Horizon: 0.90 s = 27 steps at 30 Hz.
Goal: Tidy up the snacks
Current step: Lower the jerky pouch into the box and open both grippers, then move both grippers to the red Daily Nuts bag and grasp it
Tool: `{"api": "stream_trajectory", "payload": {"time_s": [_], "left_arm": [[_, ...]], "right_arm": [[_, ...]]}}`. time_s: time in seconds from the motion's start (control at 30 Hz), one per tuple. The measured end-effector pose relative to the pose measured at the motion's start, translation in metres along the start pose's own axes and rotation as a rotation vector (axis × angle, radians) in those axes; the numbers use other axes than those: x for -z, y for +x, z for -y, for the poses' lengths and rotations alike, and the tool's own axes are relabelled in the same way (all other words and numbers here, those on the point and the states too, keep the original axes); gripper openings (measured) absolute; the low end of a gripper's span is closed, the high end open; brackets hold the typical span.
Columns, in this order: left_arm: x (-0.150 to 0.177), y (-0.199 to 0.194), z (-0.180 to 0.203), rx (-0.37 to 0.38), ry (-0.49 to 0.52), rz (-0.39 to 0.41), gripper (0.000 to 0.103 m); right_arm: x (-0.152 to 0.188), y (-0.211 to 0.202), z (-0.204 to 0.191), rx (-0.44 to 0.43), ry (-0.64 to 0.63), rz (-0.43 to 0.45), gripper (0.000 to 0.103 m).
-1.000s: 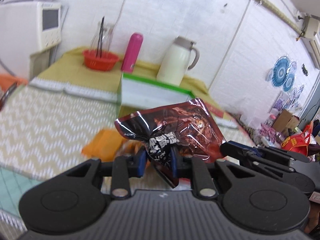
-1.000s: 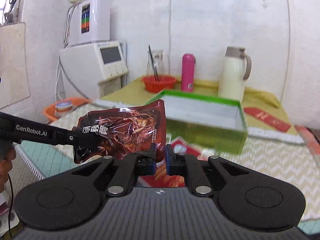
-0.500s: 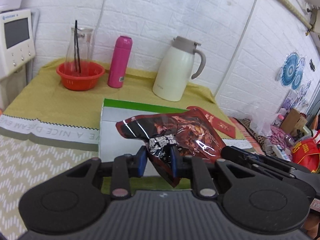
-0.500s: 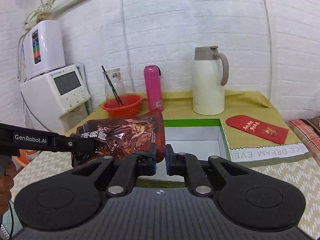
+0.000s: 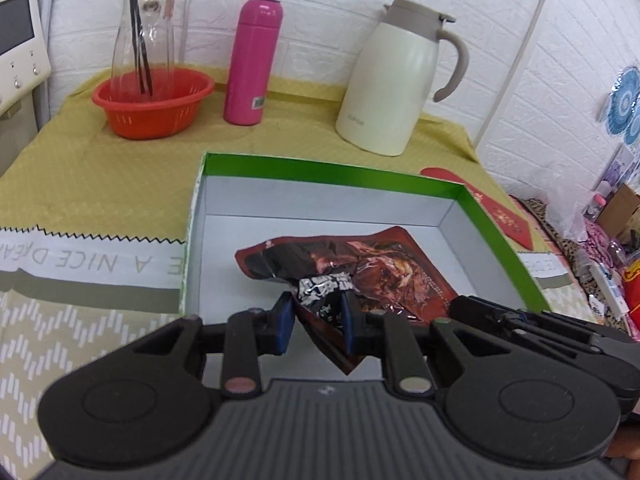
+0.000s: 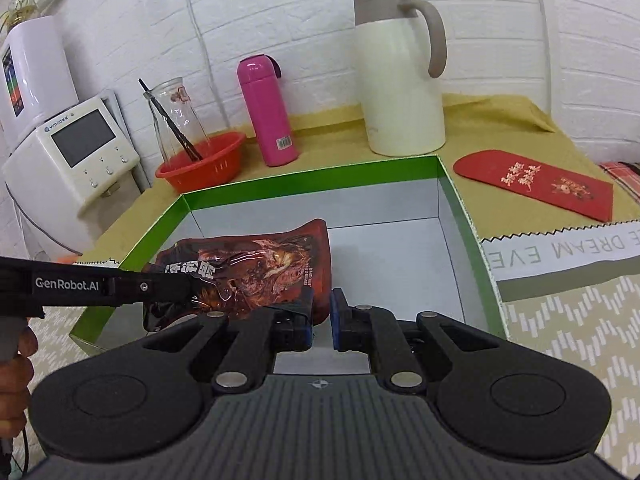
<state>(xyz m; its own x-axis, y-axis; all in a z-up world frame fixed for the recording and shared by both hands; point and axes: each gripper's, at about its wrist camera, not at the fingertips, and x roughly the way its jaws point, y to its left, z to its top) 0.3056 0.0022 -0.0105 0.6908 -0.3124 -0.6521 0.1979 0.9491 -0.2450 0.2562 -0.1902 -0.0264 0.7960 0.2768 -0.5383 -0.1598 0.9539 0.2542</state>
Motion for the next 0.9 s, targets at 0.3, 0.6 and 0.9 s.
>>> {"api": "stream_trajectory", "payload": {"time_s": [0.3, 0.6, 0.9], "left_arm": [[0.002, -0.01, 0.004, -0.019, -0.029, 0.08, 0.092], [0.01, -0.054, 0.017, -0.062, -0.004, 0.171, 0.103], [0.037, -0.117, 0.04, -0.004, 0.013, 0.176, 0.103]], "right_arm": [[-0.002, 0.0, -0.004, -0.027, -0.032, -0.047, 0.08], [0.002, -0.038, -0.018, -0.048, -0.102, 0.018, 0.103], [0.016, -0.119, -0.034, -0.023, -0.155, 0.124, 0.103]]}}
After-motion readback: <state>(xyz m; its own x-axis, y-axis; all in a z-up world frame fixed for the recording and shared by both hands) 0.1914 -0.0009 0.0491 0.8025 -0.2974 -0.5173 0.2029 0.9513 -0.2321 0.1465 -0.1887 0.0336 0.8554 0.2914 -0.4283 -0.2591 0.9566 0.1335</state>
